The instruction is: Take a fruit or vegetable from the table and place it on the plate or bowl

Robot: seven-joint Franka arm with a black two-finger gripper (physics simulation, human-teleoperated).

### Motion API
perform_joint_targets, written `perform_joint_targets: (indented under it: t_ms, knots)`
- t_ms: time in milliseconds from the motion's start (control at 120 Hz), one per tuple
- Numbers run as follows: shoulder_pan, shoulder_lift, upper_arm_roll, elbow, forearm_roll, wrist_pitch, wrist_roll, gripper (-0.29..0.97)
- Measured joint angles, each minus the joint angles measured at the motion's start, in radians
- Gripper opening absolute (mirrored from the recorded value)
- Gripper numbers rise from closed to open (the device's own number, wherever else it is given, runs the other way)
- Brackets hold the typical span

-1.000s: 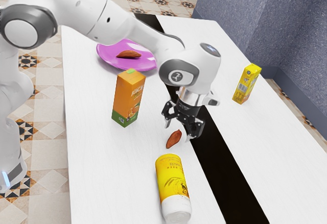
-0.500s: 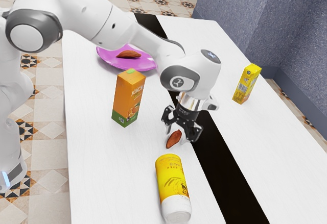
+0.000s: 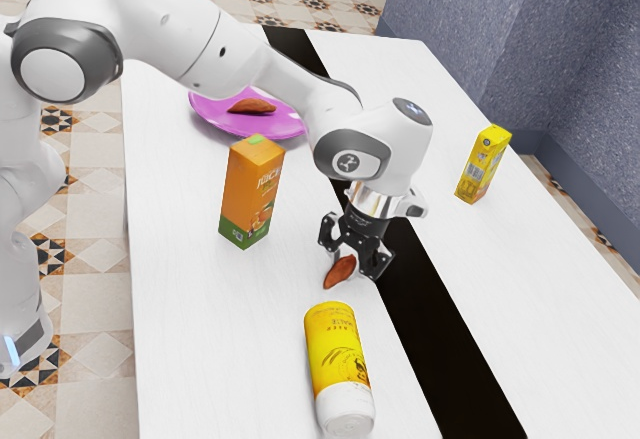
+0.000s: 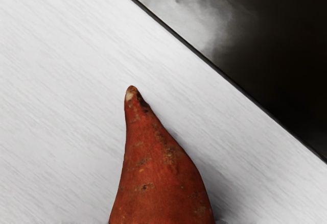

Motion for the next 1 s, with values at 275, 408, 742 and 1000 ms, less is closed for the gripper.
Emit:
perform_joint_targets:
  t_ms: [275,408,742,1000]
  knots:
    - [0.057,-0.087,0.118,0.133,0.001,-0.095,0.04,0.13]
    - [0.13,-0.082,0.199,0.206,-0.008,-0.151,0.078,0.12]
    - [0.272,-0.032,0.417,0.219,-0.012,-0.209,0.174,0.12]
    - [0.328,-0.009,0.501,0.235,0.022,-0.179,0.225,0.12]
